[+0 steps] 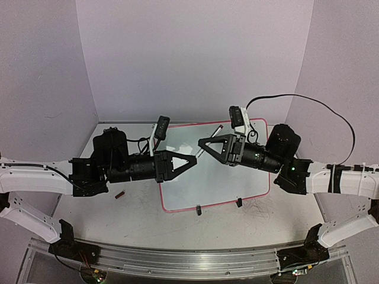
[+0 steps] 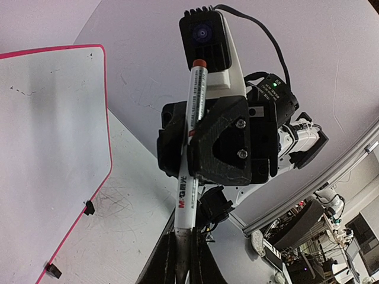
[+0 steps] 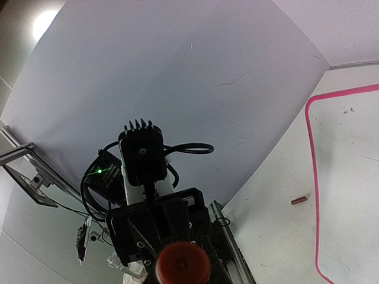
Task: Write a sentence on the whiteboard
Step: Pass from the right arm to the left
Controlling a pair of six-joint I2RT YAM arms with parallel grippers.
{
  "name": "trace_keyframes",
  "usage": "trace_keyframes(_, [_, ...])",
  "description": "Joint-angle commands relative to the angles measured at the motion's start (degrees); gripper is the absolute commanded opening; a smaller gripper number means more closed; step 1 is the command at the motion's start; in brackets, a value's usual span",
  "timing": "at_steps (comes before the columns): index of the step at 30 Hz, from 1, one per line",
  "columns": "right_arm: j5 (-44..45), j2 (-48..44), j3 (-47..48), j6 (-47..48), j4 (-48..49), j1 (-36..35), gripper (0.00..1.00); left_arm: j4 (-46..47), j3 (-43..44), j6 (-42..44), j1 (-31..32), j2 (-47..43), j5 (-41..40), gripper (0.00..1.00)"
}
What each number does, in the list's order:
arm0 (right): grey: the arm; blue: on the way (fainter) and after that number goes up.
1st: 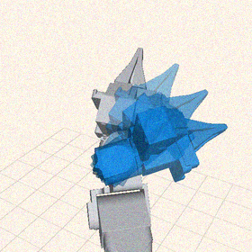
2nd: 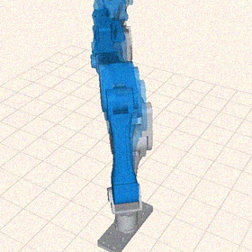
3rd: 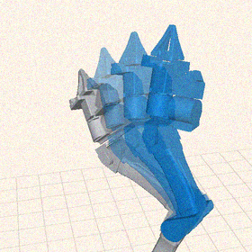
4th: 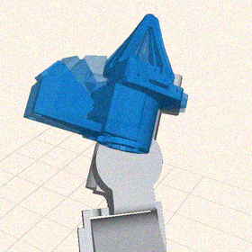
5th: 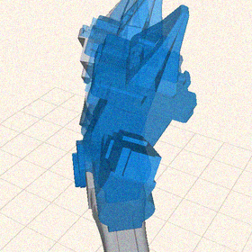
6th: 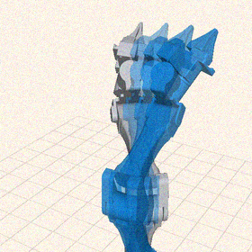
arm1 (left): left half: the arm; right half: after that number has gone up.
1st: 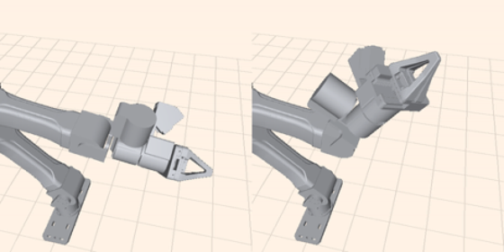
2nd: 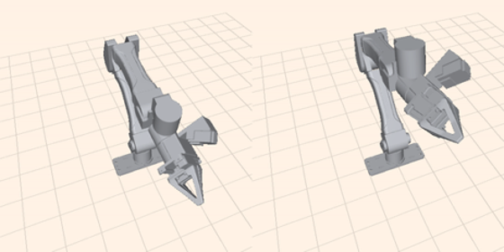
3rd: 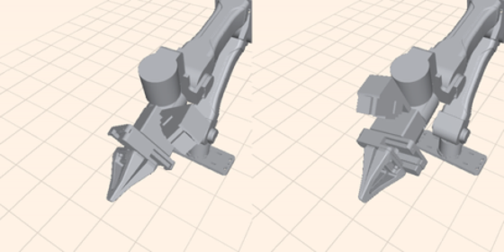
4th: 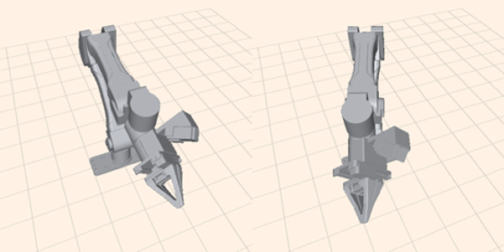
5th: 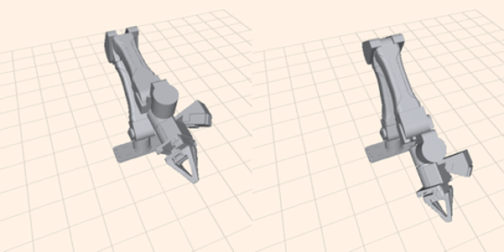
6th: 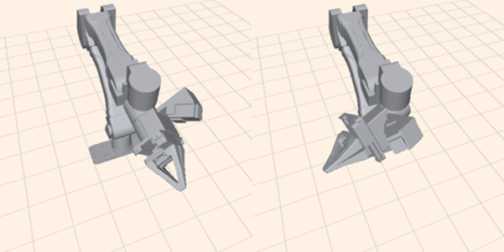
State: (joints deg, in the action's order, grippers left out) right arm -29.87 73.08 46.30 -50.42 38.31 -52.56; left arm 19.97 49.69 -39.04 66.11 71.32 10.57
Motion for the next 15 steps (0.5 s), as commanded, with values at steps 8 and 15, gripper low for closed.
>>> trace_keyframes(8, [0.3,-7.3,9.6,22.3,-32.3,2.5,0.98,-12.4,0.4,12.0,0.0,-5.7,8.3,0.0])
trace_keyframes(15, [-23.7,-3.9,13.7,29.3,-42.4,9.3,0.95,-23.2,4.8,17.2,0.0,-3.8,13.0,0.0])
